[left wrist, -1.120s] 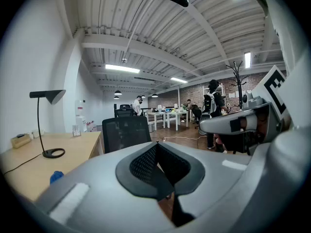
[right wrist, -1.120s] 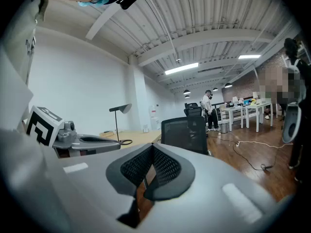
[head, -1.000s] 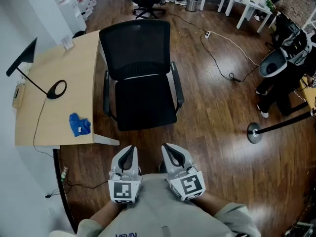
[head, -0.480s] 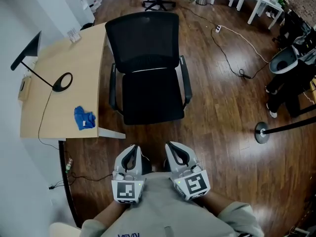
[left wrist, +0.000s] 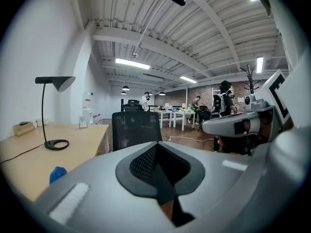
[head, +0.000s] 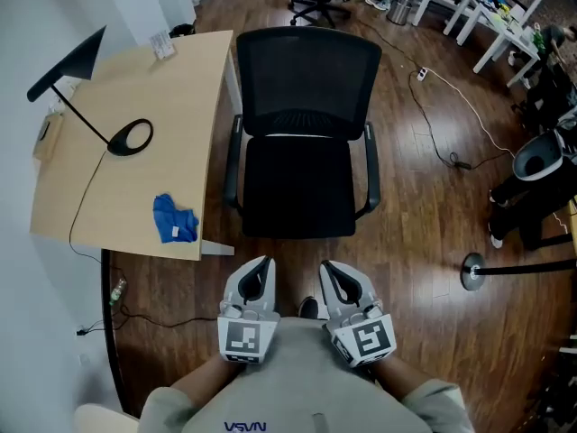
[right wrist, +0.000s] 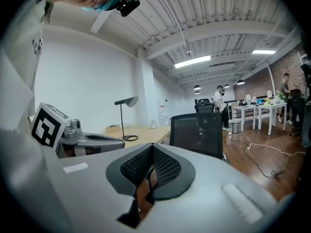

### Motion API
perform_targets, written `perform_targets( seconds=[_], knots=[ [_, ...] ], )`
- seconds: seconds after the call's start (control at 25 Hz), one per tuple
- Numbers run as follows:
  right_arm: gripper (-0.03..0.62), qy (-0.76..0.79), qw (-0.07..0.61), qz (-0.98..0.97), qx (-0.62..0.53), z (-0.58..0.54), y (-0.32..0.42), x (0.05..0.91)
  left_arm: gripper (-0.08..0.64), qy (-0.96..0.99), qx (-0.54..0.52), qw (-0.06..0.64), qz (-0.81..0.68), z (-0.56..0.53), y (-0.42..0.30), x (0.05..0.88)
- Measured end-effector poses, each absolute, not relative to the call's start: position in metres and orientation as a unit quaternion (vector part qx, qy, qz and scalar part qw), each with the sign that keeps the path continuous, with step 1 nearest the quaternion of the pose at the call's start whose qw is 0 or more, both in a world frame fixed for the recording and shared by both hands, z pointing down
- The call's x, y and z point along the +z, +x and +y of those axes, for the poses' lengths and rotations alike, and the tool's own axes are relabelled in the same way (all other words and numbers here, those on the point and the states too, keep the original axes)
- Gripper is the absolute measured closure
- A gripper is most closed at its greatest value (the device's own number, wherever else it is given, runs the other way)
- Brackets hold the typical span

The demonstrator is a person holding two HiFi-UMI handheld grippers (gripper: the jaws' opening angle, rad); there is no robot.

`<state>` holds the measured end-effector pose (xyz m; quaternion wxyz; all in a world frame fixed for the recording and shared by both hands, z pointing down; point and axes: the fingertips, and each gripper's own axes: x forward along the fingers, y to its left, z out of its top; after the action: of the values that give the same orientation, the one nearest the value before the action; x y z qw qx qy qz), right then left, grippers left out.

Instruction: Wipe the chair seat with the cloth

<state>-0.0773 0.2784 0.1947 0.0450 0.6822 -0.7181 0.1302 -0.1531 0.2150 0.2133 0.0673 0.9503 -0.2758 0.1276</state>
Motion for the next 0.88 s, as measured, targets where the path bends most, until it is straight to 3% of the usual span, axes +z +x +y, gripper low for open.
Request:
perform_targets(
  seconds=[0.44, 0.88],
  knots=[
    [0.529, 0.586, 0.123, -0.794, 0.103, 0.111, -0.166, 0.192, 0.555, 0.912, 0.111, 0.088, -0.384, 0.069, -0.249, 0.222],
    [0.482, 0.473, 0.186, -0.852, 0.128, -0.013, -0.292, 0.256, 0.555, 0.853, 0.112, 0.112, -0.498, -0.023, -0.373, 0.249]
  ],
)
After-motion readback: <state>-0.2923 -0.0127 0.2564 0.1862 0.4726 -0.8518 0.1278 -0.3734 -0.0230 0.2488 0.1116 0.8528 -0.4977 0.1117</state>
